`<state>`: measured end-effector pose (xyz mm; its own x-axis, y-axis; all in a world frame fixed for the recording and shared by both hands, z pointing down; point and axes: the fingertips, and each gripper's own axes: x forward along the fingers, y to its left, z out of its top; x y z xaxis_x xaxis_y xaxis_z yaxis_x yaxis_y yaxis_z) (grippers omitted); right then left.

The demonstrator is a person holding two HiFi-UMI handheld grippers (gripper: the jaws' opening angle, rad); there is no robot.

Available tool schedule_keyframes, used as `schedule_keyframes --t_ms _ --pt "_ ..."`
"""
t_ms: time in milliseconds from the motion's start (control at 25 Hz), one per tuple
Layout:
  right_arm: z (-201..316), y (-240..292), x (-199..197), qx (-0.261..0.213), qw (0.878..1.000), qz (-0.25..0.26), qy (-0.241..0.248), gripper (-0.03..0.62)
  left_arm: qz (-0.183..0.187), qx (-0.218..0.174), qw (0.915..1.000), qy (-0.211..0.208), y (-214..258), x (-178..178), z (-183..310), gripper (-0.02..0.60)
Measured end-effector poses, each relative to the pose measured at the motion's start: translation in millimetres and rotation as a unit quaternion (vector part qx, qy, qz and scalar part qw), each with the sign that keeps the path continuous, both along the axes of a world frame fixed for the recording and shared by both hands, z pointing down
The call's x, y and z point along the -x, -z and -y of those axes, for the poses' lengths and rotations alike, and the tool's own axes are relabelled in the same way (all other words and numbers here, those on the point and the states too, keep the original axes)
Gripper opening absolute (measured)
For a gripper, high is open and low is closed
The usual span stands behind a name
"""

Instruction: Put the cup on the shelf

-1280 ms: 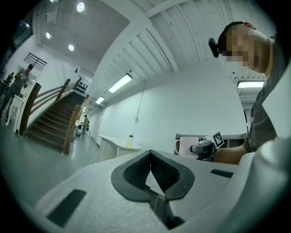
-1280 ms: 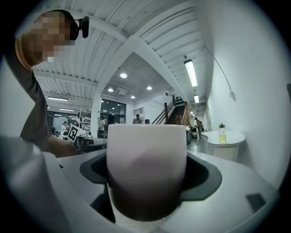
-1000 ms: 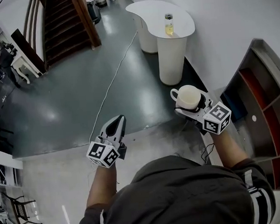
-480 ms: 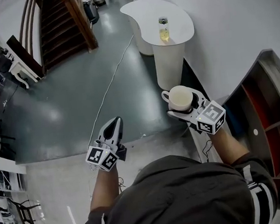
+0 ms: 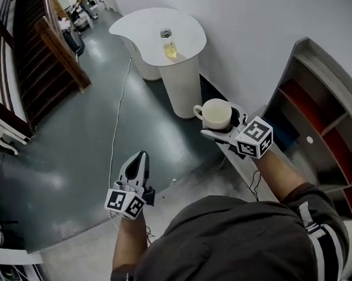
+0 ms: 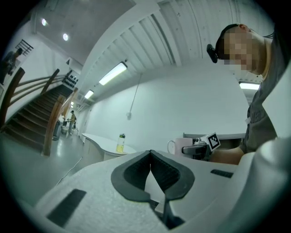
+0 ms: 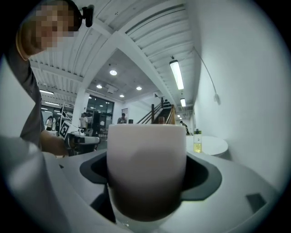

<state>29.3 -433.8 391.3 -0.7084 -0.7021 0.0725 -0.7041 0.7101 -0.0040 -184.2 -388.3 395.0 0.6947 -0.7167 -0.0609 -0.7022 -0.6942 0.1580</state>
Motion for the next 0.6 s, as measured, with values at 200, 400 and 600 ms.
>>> schedule_keyframes --t_ms 200,400,600 --pt "8.0 3.7 -63.6 -0.006 0.997 -0.003 -0.072 0.437 0.001 -0.008 0.9987 -0.05 5.7 -46.9 18.4 0.005" --pt "6.4 2.8 -140.5 -0.012 0.989 -0.01 -0.148 0.439 0.005 -0.018 0.9942 -0.106 8.5 -110.5 35.2 0.005" --pt "-0.4 1.4 -217.8 -0.014 0.974 -0.015 -0.226 0.437 0.0 -0.02 0.9858 -0.167 8.2 -178.5 48.9 0.005"
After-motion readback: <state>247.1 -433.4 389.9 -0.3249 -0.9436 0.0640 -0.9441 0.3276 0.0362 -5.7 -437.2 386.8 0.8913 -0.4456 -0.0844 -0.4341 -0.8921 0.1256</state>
